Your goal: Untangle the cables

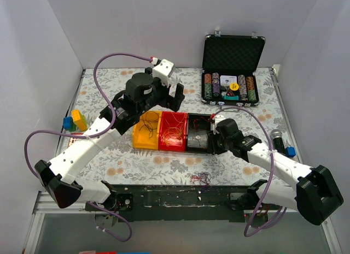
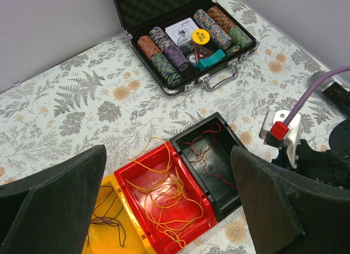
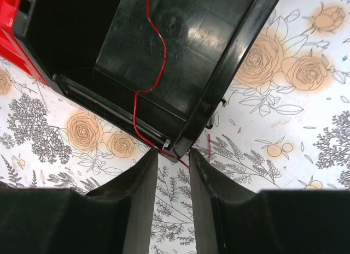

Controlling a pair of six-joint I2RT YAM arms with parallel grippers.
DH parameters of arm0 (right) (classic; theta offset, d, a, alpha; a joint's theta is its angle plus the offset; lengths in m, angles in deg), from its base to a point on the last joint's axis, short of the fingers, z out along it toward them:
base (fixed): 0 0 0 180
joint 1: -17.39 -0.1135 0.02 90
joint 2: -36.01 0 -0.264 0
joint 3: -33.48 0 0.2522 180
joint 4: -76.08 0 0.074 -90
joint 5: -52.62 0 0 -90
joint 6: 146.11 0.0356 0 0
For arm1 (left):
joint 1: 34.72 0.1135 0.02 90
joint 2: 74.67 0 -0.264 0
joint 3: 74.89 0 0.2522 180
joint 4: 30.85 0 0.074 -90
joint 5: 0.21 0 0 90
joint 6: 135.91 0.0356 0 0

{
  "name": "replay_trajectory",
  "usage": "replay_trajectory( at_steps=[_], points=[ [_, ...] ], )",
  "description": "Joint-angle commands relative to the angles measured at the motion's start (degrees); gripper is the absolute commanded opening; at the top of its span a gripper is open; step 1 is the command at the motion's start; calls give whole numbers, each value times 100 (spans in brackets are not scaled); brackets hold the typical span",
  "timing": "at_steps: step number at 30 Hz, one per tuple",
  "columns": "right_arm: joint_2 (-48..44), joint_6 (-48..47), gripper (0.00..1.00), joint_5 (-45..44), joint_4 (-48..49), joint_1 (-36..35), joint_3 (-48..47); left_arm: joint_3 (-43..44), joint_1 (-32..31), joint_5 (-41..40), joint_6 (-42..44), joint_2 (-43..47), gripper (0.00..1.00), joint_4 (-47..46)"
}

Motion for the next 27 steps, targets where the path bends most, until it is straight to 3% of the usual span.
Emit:
replay_trajectory(
  at_steps=[1,5,11,18,20,24,27],
  points=[
    [-87,165,37,82,153,-14,213,-82,38,-26,31,269,98,-87],
    [-219,235,35,82,188,-14,354,-65,37,-17,22,251,98,-87],
    [-404,288,23,82,179,-14,407,5,38,-8,4,225,98,-87],
    [-466,165,45,292,179,-14,433,5,38,-8,4,242,98,-78],
    [-457,139,45,293,206,-14,468,5,38,1,-4,242,98,-78],
    [-422,130,36,284,250,-14,503,23,38,-17,-5,234,98,-78],
    [-466,95,38,179,163,-23,381,-3,38,-8,-4,251,98,-70]
  ],
)
